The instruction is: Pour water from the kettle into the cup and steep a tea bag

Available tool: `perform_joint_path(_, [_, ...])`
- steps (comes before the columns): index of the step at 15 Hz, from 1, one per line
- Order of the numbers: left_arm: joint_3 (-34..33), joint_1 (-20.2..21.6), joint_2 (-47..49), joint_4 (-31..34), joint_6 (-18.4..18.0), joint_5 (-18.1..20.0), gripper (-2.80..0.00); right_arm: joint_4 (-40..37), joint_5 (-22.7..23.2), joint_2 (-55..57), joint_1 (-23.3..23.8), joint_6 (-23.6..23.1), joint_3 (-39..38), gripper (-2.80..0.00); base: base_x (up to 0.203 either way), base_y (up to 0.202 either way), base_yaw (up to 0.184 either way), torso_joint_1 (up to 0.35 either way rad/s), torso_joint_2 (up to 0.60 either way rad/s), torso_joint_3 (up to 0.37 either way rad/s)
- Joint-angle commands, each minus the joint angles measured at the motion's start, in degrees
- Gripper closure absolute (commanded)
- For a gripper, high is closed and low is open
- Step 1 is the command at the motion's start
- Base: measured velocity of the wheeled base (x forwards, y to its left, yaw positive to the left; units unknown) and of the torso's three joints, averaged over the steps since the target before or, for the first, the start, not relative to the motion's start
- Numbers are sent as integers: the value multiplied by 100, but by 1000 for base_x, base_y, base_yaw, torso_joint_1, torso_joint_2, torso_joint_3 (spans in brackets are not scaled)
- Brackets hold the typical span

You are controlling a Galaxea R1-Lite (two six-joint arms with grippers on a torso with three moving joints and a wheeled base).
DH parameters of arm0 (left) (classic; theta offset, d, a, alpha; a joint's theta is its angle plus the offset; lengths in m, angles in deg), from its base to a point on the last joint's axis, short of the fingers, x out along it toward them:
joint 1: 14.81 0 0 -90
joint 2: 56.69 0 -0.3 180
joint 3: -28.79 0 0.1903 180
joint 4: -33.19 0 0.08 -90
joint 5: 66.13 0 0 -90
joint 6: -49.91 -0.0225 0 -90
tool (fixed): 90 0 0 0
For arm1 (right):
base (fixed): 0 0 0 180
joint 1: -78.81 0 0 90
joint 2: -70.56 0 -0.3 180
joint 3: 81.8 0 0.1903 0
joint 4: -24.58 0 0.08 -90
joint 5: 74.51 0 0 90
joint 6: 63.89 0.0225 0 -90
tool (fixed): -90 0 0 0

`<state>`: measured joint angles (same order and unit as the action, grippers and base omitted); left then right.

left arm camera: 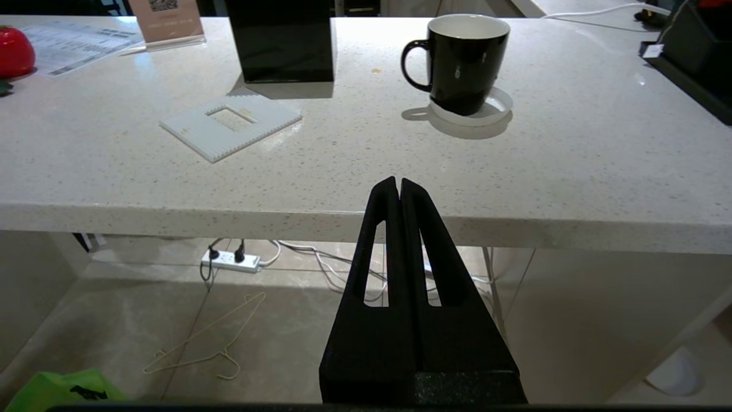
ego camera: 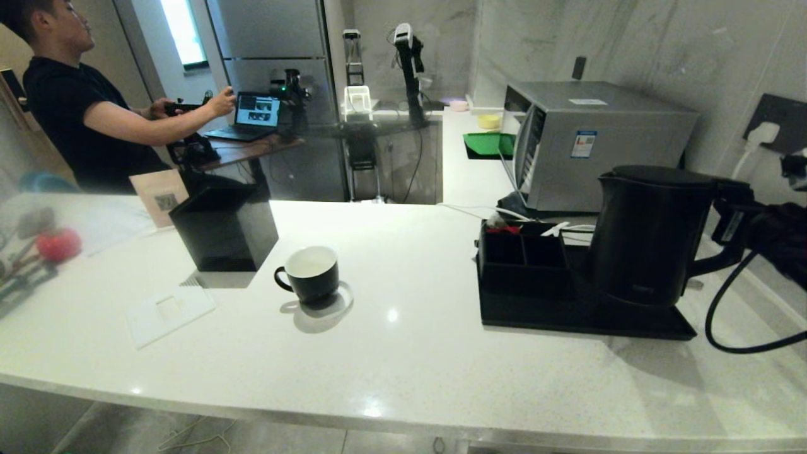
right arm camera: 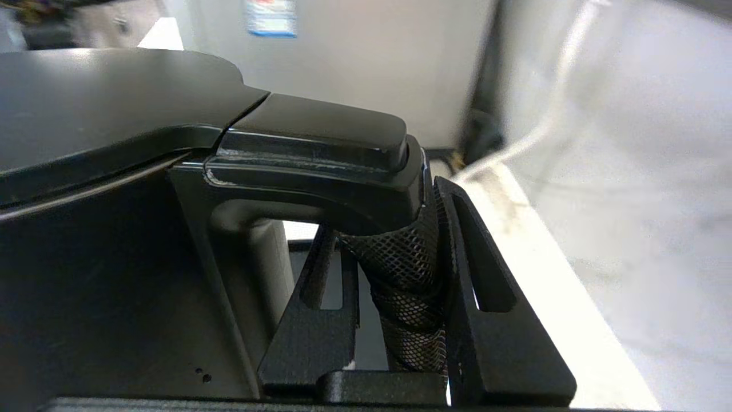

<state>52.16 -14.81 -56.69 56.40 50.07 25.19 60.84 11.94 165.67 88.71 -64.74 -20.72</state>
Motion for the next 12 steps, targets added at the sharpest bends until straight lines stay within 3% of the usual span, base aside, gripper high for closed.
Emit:
perform_joint_path(1, [0,0,0,-2,2,0,0,49,-5,131,48,0,26,0,0,0,0,0,0,0])
perform_joint_path(12, [0,0,0,-2,2,0,0,1105,-6,987,317,138,-26,0,0,0,0,0,0,0])
